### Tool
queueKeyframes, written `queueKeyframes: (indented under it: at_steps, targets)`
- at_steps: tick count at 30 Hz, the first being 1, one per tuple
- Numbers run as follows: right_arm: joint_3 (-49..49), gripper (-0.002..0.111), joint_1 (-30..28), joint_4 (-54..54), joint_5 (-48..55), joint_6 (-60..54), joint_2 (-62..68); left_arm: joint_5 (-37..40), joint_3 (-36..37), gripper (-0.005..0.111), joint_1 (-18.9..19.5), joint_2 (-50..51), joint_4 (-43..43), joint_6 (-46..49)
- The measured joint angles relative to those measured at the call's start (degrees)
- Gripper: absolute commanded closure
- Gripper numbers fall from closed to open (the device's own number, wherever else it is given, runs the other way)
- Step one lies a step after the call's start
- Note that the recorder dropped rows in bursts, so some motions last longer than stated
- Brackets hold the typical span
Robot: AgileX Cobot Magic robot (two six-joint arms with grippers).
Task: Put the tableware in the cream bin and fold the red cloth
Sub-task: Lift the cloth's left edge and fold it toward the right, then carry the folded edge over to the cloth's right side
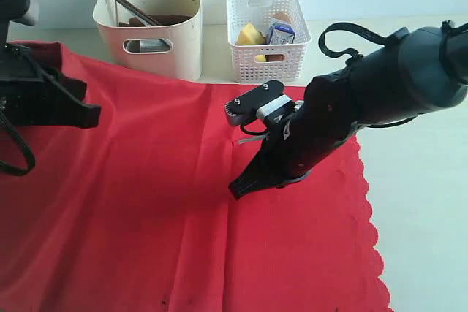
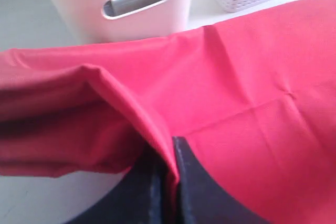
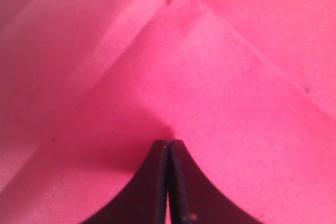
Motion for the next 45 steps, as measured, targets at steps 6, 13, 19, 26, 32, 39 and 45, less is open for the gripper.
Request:
queueKeyframes:
  at_steps: [6, 13, 19, 26, 32, 39, 45]
  targets:
    - [0.0, 0.108, 0.0, 0.0, 0.0, -0.7, 0.0, 0.0, -0.4, 0.107, -5.5, 0.0, 0.0, 0.0]
    - [0.2, 0.108, 0.0, -3.6, 4.7, -2.2, -8.0, 2.0, -2.2, 0.107, -8.5, 0.0, -0.5, 0.0]
    - [0.2, 0.108, 0.0, -19.0, 8.4, 10.4, -22.4, 5.8, -5.9, 0.107, -12.8, 2.1, -1.0, 0.0]
    - [0.2, 0.108, 0.0, -45.9, 18.1, 35.6, -34.8, 6.1, -10.9, 0.107, -20.5, 9.6, -1.0, 0.0]
    - [0.2, 0.108, 0.0, -53.9, 23.2, 45.4, -38.6, 6.2, -18.0, 0.107, -24.9, 20.1, -1.1, 0.0]
    - [0.2, 0.108, 0.0, -55.6, 23.6, 46.2, -38.8, 9.9, -28.0, 0.107, -27.5, 30.9, -1.1, 0.0]
    - [0.2, 0.108, 0.0, -55.7, 23.6, 46.3, -38.8, 10.4, -31.9, 0.09, -27.6, 36.8, -1.4, 0.0]
